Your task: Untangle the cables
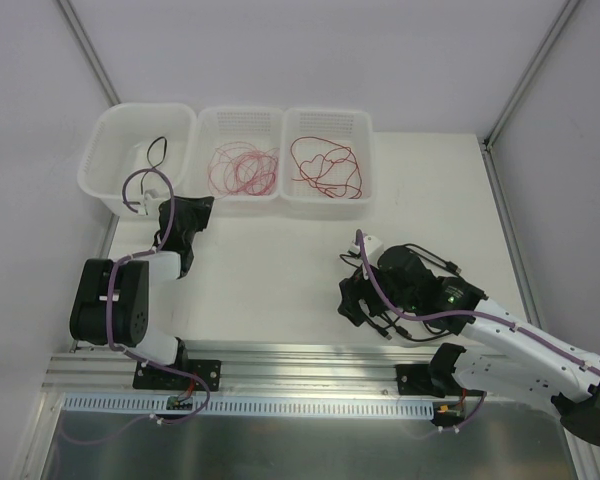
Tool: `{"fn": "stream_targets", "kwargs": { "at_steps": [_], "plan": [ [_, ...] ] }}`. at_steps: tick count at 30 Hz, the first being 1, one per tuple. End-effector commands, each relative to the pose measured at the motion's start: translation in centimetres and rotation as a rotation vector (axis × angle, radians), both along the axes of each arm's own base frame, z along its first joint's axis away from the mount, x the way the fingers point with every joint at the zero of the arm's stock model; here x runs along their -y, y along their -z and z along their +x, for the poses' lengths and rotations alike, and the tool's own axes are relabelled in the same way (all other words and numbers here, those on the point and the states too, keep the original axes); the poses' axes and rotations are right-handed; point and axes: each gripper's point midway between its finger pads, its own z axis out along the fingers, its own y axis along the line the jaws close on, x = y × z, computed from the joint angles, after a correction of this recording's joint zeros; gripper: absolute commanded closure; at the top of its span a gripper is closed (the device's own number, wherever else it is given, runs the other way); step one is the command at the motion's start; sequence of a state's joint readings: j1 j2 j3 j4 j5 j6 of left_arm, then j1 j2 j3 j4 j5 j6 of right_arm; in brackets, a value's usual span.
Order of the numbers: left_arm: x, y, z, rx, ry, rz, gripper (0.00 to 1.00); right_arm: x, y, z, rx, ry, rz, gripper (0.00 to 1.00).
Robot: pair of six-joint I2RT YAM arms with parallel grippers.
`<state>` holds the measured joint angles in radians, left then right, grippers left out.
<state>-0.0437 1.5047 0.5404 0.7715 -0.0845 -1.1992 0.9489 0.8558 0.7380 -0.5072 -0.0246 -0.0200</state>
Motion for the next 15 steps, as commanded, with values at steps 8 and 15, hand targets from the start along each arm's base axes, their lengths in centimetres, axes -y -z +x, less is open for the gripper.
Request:
{"fn": "stream_targets", "kwargs": {
  "at_steps": [8,15],
  "plan": [
    [-0.25,-1.91,-0.46,0.043,-0.006,-0.019,0.98,-0.22,-0.98,0.28,0.026,0.001,0.016,0.13],
    [-0.3,-1.64,-0.82,-0.005,-0.015,-0.034,1.0,-0.26,-0.95,0.23,0.024,-0.002,0.016,0.13]
  ]
}}
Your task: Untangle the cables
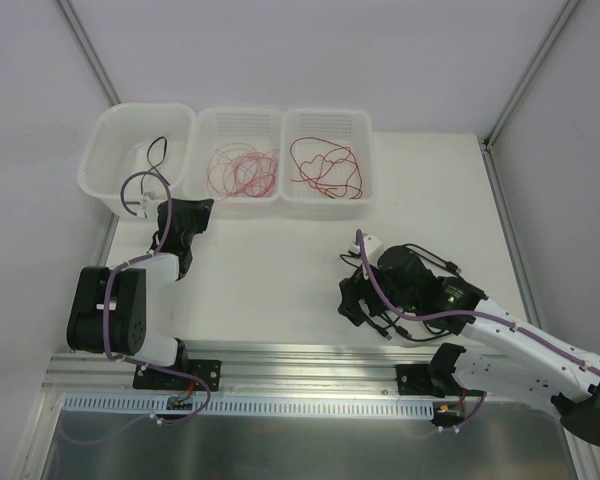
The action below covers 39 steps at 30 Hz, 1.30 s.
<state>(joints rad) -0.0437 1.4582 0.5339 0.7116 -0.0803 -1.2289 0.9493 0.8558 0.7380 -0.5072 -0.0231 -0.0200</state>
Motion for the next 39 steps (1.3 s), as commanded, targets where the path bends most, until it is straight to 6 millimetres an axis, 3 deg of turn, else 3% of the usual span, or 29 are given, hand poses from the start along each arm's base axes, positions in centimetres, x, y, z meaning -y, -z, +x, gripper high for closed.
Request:
{"fn": "stream_targets", "kwargs": {
  "at_steps": [1,2,5,14,23,39],
  "plan": [
    [-0.4,-1.2,-0.1,0.004,-0.007,-0.004,1.0,-0.3,-1.0,0.3,0.025,-0.002,0.017,0.13],
    [-0.3,-1.0,-0.1,-0.004,-0.006,-0.003,1.0,-0.3,-1.0,0.3,0.025,-0.003,0.015,0.13],
    [0.0,-0.5,0.0,-0.021,0.011,-0.015,0.82,-0.3,-0.8,0.2,0.022,-0.004,0.016,0.13],
    [0.7,-0.2,-0.2,-0.047,0.03,-0.064,0.68,-0.1,-0.7,0.2,0.023,0.003,0.016,0.13],
    [0.9,-2.5,0.3,-0.006,0.05,-0.045,0.82,-0.1,-0.7,0.2,0.024,0.004,0.023,0.13],
    [1.3,-3.2,1.0,-0.02,0.079,-0.039,1.0,0.0,-0.7,0.2,0.023,0.012,0.024,0.13]
  ]
}}
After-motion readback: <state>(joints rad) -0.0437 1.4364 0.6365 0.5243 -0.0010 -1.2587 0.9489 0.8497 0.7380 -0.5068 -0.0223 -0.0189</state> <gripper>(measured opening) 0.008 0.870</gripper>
